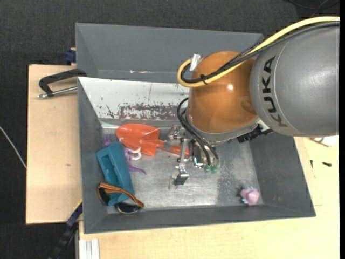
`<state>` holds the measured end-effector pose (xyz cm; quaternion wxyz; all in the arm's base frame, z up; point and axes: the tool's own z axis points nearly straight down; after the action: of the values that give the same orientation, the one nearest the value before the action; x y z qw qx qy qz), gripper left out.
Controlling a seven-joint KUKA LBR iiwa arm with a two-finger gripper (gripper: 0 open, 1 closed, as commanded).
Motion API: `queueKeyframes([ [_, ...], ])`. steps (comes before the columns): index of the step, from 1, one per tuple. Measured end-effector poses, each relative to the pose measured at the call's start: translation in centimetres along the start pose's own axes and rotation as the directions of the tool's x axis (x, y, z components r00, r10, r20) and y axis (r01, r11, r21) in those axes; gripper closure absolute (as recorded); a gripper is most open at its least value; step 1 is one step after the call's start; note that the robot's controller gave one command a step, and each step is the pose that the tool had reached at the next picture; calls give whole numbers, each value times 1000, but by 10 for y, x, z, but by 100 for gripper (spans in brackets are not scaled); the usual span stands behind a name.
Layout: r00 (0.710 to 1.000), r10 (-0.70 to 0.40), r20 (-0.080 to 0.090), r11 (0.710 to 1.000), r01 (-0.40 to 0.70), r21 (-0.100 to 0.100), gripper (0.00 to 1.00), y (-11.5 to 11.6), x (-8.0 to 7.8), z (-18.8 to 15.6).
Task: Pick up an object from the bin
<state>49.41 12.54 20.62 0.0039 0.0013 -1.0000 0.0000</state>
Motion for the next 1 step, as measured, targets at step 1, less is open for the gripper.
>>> queueKeyframes([
  [1, 1000, 3, 9, 1000, -3, -1, 100, -1, -2, -4],
])
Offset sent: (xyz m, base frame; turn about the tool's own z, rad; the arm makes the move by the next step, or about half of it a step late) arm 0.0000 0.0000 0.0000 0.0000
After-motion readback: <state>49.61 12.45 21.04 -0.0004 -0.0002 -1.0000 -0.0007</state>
